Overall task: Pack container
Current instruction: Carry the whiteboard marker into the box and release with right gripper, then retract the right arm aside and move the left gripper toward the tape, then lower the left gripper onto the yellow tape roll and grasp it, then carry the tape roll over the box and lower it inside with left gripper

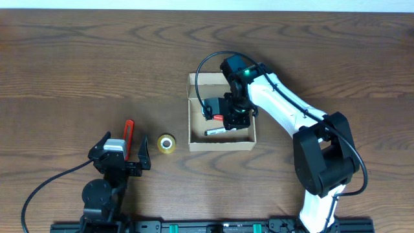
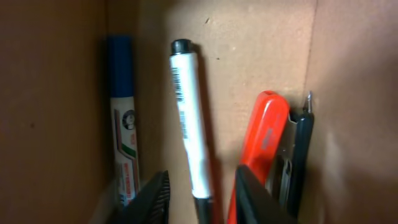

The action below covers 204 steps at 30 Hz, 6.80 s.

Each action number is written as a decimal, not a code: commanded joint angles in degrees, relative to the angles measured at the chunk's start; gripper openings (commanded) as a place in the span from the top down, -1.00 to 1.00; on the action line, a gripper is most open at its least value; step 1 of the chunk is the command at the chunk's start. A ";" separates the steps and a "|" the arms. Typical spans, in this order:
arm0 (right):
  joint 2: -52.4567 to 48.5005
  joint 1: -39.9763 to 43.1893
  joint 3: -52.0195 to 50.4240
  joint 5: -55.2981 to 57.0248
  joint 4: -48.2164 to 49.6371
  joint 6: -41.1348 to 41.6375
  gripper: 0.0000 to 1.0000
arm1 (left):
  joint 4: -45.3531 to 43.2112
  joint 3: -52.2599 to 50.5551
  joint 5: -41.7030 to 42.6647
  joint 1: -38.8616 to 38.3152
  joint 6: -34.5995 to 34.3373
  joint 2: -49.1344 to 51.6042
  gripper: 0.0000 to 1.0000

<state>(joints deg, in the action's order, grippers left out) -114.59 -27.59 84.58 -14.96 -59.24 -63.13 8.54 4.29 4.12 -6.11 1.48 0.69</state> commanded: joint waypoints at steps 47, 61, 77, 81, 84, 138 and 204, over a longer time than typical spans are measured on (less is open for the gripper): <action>16.81 57.29 16.98 1.68 -3.61 52.61 -0.98 | 55.74 72.26 -7.15 -8.41 -13.07 79.28 -0.91; 13.73 56.59 16.98 1.03 -3.65 52.61 -0.99 | 52.81 60.00 -11.34 -19.02 -14.93 82.18 -0.91; 13.73 56.04 16.98 1.25 -5.84 52.35 -0.98 | 37.24 47.63 -4.52 -14.16 -9.90 82.18 -0.90; 13.73 56.02 16.98 1.25 -6.21 52.35 -0.99 | 36.11 46.49 -3.41 -10.56 -7.41 82.20 -0.90; 13.73 56.02 16.98 1.25 -6.29 52.33 -0.99 | 35.85 46.42 -3.39 -8.68 -6.19 82.51 -0.90; 13.75 56.00 16.98 1.18 -6.97 51.95 -0.98 | 23.98 37.66 3.48 -7.78 -6.19 89.96 -0.09; 13.75 56.02 16.98 0.98 -8.87 51.93 -0.98 | 26.36 69.37 11.78 -27.98 46.88 105.59 0.17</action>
<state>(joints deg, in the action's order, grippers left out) -100.88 28.86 101.51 -13.32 -67.94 -11.38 34.33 73.23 16.08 -34.63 49.56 106.00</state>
